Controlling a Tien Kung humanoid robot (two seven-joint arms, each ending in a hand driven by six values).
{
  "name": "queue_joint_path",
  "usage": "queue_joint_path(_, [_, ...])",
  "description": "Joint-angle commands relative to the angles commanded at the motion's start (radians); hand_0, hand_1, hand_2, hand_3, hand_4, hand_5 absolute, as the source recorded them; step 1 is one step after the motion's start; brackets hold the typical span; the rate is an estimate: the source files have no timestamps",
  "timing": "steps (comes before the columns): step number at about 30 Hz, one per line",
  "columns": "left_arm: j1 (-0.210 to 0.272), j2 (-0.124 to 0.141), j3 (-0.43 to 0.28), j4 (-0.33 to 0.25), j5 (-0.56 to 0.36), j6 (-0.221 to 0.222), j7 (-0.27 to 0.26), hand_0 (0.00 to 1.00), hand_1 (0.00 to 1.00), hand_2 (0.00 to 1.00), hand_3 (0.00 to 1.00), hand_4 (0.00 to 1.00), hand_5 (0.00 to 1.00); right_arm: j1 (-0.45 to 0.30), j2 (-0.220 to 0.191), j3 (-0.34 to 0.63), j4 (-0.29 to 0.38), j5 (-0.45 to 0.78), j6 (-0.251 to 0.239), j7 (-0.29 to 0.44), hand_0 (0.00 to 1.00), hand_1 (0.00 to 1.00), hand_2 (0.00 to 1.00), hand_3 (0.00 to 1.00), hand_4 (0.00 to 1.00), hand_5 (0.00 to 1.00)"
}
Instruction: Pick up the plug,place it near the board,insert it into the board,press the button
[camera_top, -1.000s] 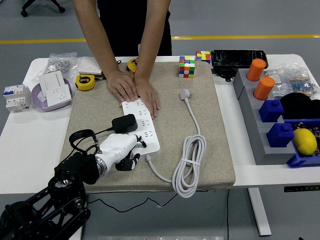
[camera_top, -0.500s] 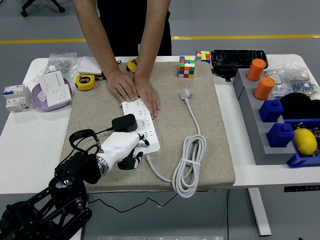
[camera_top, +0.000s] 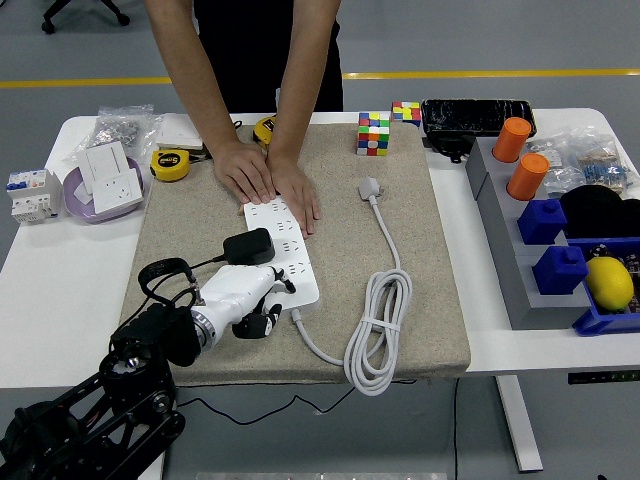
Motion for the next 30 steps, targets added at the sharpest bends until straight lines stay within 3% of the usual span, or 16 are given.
queue_joint_path(12, [0.001, 0.002, 0.004, 0.008, 0.0, -0.002, -0.003, 0.18, 0.034, 0.165, 0.707, 0.437, 0.019, 0.003, 0.001, 0.001, 0.0, 0.004, -0.001, 0.001, 0.957, 0.897, 0.85, 0.871, 0.998, 0.954])
queue_joint_path(21, [0.003, 0.007, -0.014, -0.07, 0.0, 0.005, -0.007, 0.181, 0.034, 0.165, 0.705, 0.438, 0.017, 0.004, 0.002, -0.003, 0.0, 0.007, 0.0, 0.0, 0.958, 0.897, 0.85, 0.871, 0.998, 0.953])
queue_joint_path(26, [0.012, 0.008, -0.035, -0.121, 0.0, 0.033, -0.019, 0.194, 0.043, 0.168, 0.696, 0.424, 0.022, 0.003, 0.001, -0.006, 0.0, 0.007, 0.001, 0.0, 0.958, 0.897, 0.849, 0.871, 0.998, 0.954])
queue_joint_path(29, [0.022, 0.01, -0.047, -0.136, 0.0, 0.099, -0.052, 0.194, 0.043, 0.168, 0.696, 0.424, 0.022, 0.002, 0.0, -0.009, 0.0, 0.008, 0.001, 0.0, 0.958, 0.897, 0.849, 0.871, 0.998, 0.954])
queue_joint_path(30, [0.024, 0.01, -0.052, -0.136, 0.0, 0.114, -0.061, 0.35, 0.234, 0.33, 0.706, 0.765, 0.222, 0.002, 0.0, -0.009, 0.0, 0.008, 0.001, 0.0, 0.959, 0.897, 0.848, 0.87, 0.998, 0.954])
